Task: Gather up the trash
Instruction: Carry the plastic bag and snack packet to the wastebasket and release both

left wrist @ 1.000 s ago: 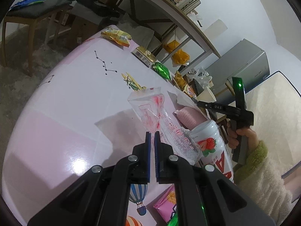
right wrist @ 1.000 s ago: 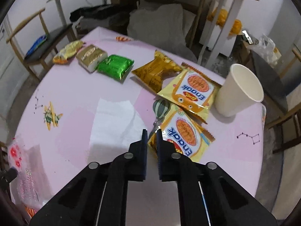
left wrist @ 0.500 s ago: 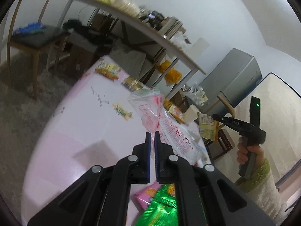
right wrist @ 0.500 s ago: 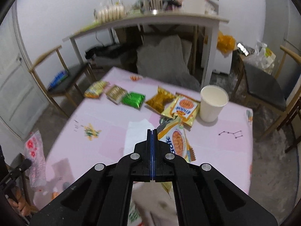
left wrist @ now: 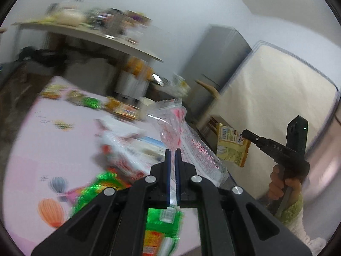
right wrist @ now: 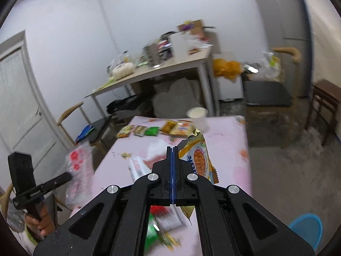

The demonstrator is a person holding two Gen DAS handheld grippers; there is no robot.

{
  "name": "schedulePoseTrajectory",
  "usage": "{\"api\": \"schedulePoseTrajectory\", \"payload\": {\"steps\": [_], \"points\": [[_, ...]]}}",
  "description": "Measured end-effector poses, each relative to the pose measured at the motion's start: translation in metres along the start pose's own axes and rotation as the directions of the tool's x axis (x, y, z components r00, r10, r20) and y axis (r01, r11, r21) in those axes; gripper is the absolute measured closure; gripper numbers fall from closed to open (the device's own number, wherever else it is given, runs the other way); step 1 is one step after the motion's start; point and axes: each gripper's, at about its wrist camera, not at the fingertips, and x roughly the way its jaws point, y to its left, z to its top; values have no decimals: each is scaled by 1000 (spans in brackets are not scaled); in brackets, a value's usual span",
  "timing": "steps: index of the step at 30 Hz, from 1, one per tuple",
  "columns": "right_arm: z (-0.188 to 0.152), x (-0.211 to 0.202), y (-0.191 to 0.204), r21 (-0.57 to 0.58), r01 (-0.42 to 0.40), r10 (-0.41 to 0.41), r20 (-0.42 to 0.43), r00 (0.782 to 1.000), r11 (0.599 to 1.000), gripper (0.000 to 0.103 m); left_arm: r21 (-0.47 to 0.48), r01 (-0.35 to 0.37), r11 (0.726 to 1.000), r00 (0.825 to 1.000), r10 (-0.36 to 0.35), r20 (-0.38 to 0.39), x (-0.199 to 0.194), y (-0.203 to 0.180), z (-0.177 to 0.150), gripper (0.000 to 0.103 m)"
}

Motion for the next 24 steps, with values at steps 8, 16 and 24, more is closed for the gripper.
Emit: {"api": "schedulePoseTrajectory", "payload": {"steps": [8, 16, 24], "points": [[-80, -94, -125, 253, 185, -191, -1, 982, 950, 103, 205, 192, 960, 940, -119, -321, 143, -157, -40, 100], [-160, -111, -241, 492, 303, -301, -86, 950, 816, 103, 444, 272, 854, 814, 42, -580, 297, -298, -157, 99], [-222, -87, -342, 665, 326, -290, -169, 942, 672, 100, 524, 307, 794, 723, 163, -671, 410, -352, -258, 90]]}}
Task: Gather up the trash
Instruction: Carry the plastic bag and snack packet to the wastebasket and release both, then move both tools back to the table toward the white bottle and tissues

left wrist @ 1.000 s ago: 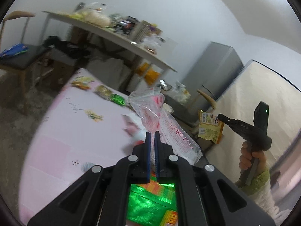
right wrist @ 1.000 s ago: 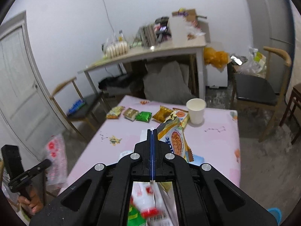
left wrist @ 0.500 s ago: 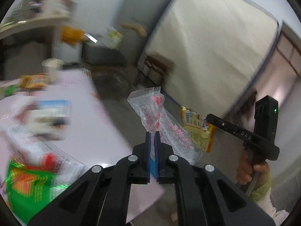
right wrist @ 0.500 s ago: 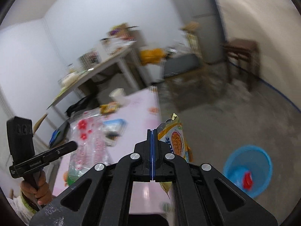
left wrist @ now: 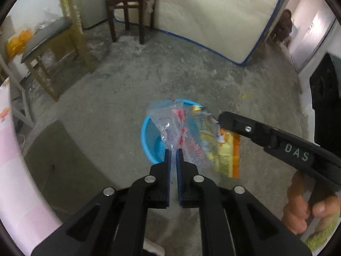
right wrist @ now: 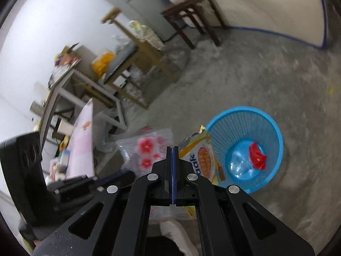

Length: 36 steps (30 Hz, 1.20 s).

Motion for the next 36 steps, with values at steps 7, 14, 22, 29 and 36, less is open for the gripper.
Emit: {"api": "schedulePoseTrajectory", "payload": {"steps": [7, 14, 22, 29, 36], "points": [[1, 31, -68, 172, 89, -83, -41, 996, 981, 67, -18, -98, 995, 993, 97, -68, 59, 5, 4, 34], [-19, 6, -79, 172, 106, -103, -22, 994, 979, 60, -52, -45, 998, 994, 50, 96, -9, 28, -4, 24], [-34, -54, -30, 25, 73, -75, 57, 996, 997, 50, -94, 98, 991, 975, -77, 207, -122, 61, -58, 15], [-53, -112, 84, -285, 35, -14, 74, 997, 958, 32, -224, 244, 944, 956, -195, 220, -219, 108, -142, 7], [-89, -125, 193, -470, -168, 172, -35, 984, 867, 25, -439, 207, 874, 901, 5, 434, -325, 181, -253, 6]]}}
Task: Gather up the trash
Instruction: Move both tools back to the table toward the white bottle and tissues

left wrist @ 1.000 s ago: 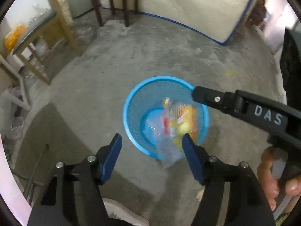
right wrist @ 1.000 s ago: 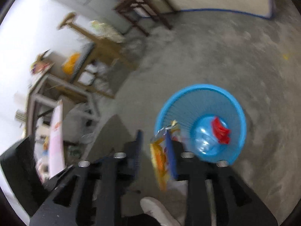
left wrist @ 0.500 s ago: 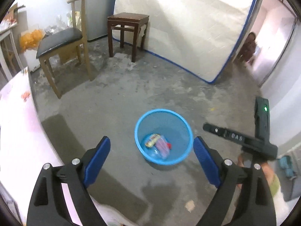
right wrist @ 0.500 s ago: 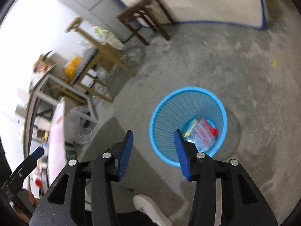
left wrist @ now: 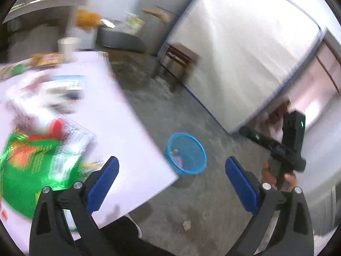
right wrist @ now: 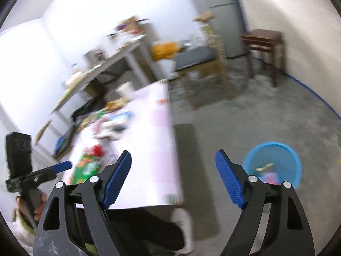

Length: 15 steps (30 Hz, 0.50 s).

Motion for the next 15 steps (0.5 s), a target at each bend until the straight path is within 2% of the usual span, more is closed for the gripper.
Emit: {"api": "schedulePoseTrajectory", "payload": {"steps": [3, 6, 10, 15], "points": [[4, 27, 43, -56, -95, 92, -57, 994, 994, 24, -104, -67, 992, 992, 77, 97, -44, 44, -4, 5], [6, 58, 75, -102, -120, 106, -129, 986, 987, 24, -201, -102, 974, 977, 136, 162, -75, 85, -7, 5], [6, 96, 117, -138, -189, 155, -225, 962, 972, 24, -328, -92, 940, 956, 176, 236, -111, 139, -26, 6], [7, 133, 168, -209, -227, 158, -305, 939, 951, 24, -402, -49, 914, 937, 181, 298, -128, 187, -56, 6]]}}
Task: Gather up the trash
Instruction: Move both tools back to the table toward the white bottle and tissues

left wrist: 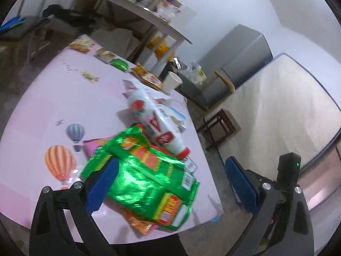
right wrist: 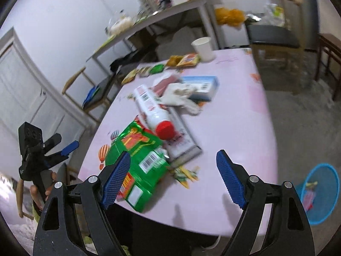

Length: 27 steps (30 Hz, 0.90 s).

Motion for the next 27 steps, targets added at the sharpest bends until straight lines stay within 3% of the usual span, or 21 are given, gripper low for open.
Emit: {"api": "schedulePoseTrajectory", "payload": {"steps": [8, 13, 19, 24, 27], "points": [[38, 62, 42, -101, -1, -7, -71, 997, 995, 24, 16, -24, 1000, 1000, 24, -1, 14, 37, -4, 5], [62, 93, 56, -138, 23, -32, -63, 997, 990, 24, -12, 17, 1000, 999, -17, -40, 44, 41, 19, 6], [85, 109, 32, 6, 5, -5, -32, 999, 1000, 24, -123, 61, 991, 991, -74, -109, 97, 39, 67, 6], [99, 115, -9, 210, -33, 41, -33, 999, 977, 24, -163, -14, 987, 989, -10, -146, 136, 43, 100, 6], [112, 119, -23, 290, -106, 118, -26, 993, 951, 27, -154, -32, 988, 988, 8, -152, 147, 47, 117, 6]]}}
